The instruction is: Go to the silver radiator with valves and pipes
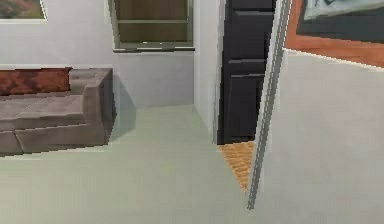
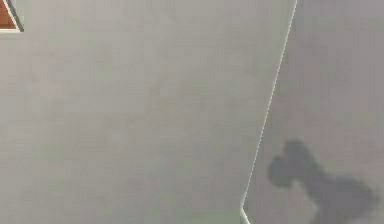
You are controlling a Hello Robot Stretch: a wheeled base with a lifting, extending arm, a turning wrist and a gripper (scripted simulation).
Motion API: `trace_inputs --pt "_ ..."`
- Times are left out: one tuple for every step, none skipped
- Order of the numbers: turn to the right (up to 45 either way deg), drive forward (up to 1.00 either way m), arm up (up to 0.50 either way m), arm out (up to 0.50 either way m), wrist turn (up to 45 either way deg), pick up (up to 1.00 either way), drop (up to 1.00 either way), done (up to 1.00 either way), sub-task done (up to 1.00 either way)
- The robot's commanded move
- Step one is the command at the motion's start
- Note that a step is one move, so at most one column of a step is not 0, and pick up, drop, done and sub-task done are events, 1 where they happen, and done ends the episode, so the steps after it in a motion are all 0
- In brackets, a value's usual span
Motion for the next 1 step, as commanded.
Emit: trace_inputs --pt "0.0 1.00 0.00 0.00 0.0 0.00 0.00 0.00 0.00"
